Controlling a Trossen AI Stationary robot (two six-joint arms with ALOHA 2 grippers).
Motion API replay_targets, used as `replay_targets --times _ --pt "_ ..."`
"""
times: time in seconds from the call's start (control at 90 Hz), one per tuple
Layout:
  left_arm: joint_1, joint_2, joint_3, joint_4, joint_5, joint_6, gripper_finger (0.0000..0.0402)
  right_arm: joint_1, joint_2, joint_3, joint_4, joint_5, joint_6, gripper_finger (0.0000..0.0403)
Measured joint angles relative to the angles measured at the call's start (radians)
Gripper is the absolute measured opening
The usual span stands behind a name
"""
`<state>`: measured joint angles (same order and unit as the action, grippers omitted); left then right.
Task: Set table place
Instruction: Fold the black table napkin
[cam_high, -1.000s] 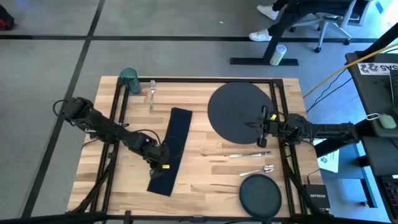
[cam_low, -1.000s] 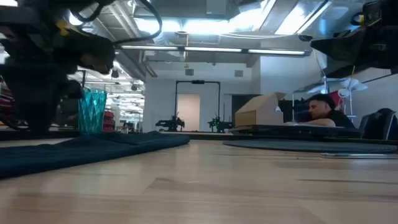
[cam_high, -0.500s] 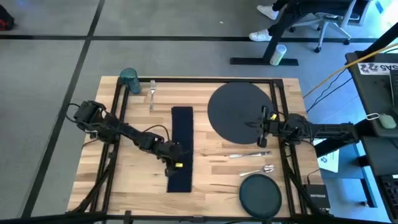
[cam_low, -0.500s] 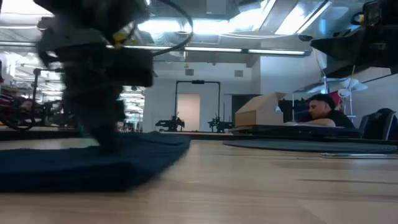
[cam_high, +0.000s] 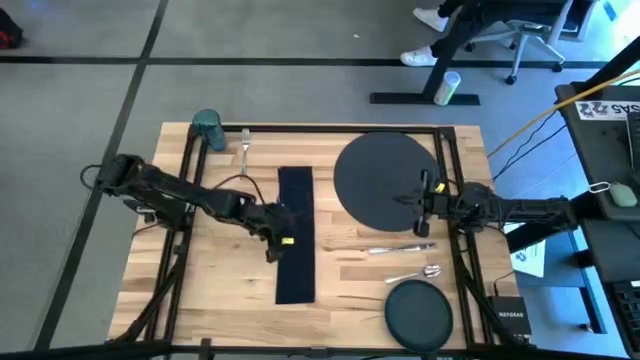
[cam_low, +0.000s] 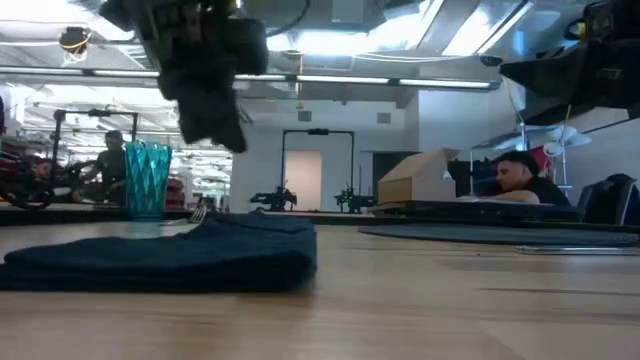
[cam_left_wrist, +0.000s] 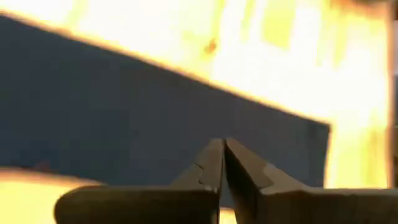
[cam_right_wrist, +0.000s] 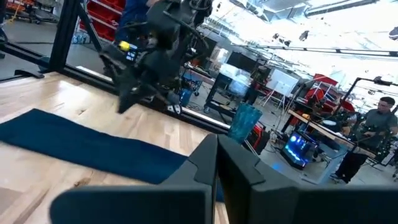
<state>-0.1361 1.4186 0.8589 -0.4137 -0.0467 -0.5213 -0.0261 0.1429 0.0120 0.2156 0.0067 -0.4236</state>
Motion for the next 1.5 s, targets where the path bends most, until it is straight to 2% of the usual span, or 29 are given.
replay_targets --times 0.1,0.178,0.289,0.433,0.644,0.778,0.956,1.144,1.344,1.5 --pt "0.067 -0.047 0.000 -0.163 -0.110 -0.050 0.0000 0.000 0.000 0.000 -0.004 0.000 0.000 0.0000" --pt "0.158 -0.064 -0.002 -0.206 -0.109 -0.096 0.0000 0.000 0.000 0.000 -0.003 -0.012 0.000 0.0000" --pt "0.282 -0.079 -0.002 -0.143 -0.066 -0.088 0.0000 0.000 0.000 0.000 -0.004 -0.026 0.000 0.0000" --pt "0.453 -0.075 -0.001 -0.058 0.040 -0.069 0.0000 0.000 0.000 0.000 -0.009 -0.026 0.000 0.0000" --pt "0.626 -0.068 -0.001 -0.057 0.161 -0.043 0.0016 0.000 0.000 0.000 -0.017 -0.026 0.000 0.0000" --pt "0.682 -0.055 -0.001 -0.047 0.169 -0.021 0.0045 0.000 0.000 0.000 -0.024 -0.026 0.000 0.0000" --pt "0.726 0.033 -0.001 -0.041 0.258 -0.011 0.0086 0.000 0.000 0.000 -0.033 -0.016 -0.007 0.0000" --pt "0.771 0.135 -0.001 0.042 0.260 0.002 0.0123 0.000 0.000 0.000 -0.032 -0.015 -0.007 0.0000" --pt "0.832 0.201 -0.001 0.045 0.262 0.010 0.0151 0.000 0.000 0.000 -0.032 0.002 -0.003 0.0000" --pt "0.849 0.251 -0.001 0.109 0.369 0.000 0.0159 0.000 0.000 0.000 -0.032 0.012 -0.003 0.0000"
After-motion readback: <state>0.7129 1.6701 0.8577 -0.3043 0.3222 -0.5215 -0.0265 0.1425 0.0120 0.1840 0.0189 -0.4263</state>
